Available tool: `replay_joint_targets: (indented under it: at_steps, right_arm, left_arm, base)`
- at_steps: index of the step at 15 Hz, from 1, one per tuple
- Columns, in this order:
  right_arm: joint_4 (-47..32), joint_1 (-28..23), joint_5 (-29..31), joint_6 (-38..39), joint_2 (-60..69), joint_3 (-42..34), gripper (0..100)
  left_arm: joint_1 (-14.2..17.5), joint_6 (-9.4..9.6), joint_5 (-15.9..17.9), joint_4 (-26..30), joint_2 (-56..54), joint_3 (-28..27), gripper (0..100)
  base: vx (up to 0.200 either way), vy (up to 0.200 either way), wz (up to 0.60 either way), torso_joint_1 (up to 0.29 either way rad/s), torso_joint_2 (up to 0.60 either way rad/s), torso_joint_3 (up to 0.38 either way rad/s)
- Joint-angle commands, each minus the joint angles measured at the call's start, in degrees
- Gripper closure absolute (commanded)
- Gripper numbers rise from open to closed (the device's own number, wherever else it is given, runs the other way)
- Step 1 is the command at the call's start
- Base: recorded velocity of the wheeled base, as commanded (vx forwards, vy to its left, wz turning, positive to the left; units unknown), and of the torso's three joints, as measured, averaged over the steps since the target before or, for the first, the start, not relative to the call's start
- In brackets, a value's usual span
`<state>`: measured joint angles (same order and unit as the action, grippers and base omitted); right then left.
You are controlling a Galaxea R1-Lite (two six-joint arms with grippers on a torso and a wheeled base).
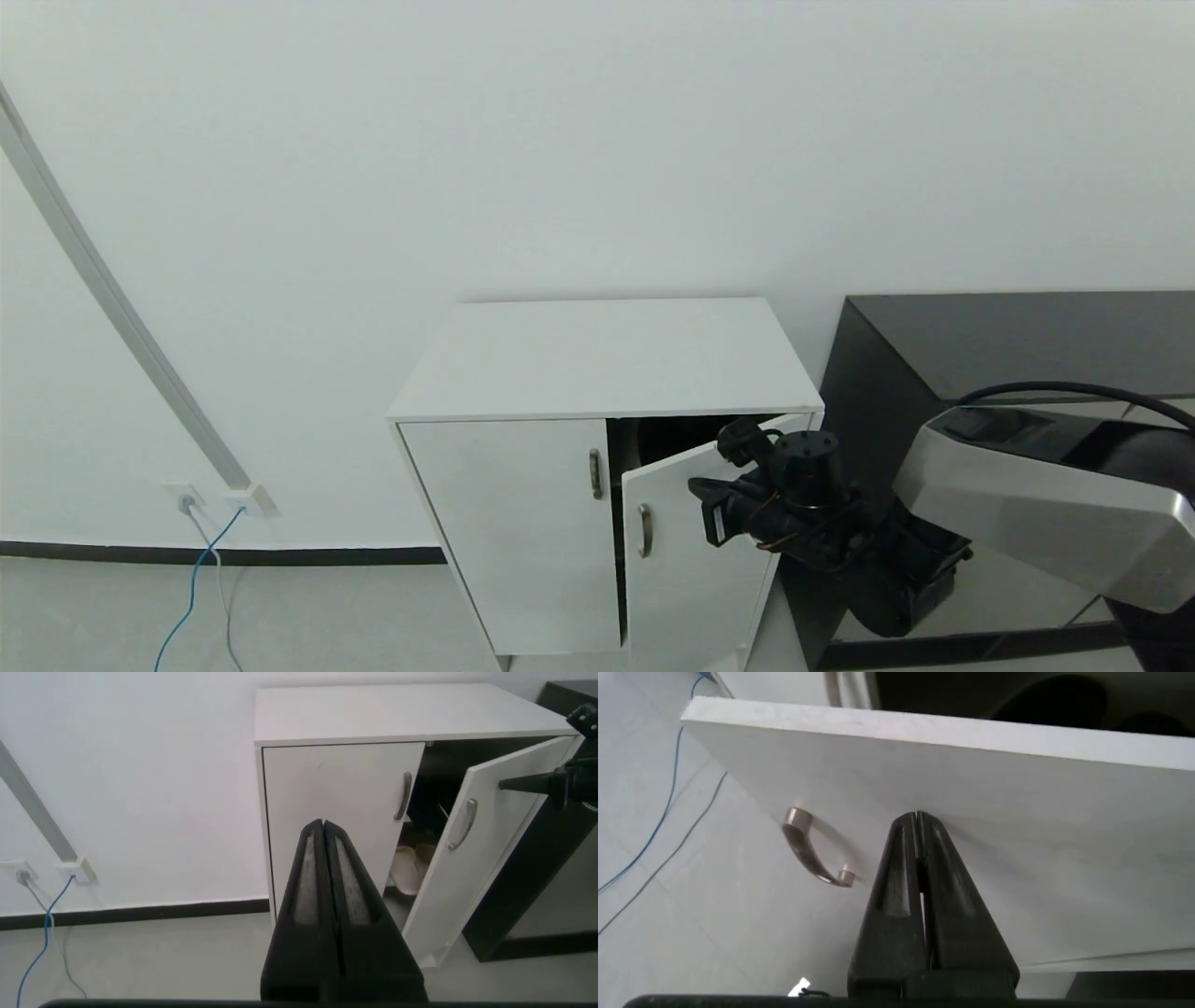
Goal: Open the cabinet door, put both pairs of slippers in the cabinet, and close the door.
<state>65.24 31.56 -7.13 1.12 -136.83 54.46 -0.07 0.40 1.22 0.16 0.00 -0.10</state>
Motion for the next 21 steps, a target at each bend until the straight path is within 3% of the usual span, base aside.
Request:
replay_joint_targets:
  at_steps: [1,21]
  right_arm:
    - [-0.64,-1.41,0.01,0.02,-2.22,2.67,100]
    - [-5.04,-5.46,0.01,0.11,-4.59,11.20,100]
  left_arm:
    - [-0.01,0.04,0.01,0.02,0.00,0.01,100]
    - [-0.01,-0.05,0.01,0.02,0.00,0.01,100]
  base:
    - [0.000,0.000,0.00,0.000,0.00,0.000]
    - [0.000,0.000,0.00,0.000,0.00,0.000]
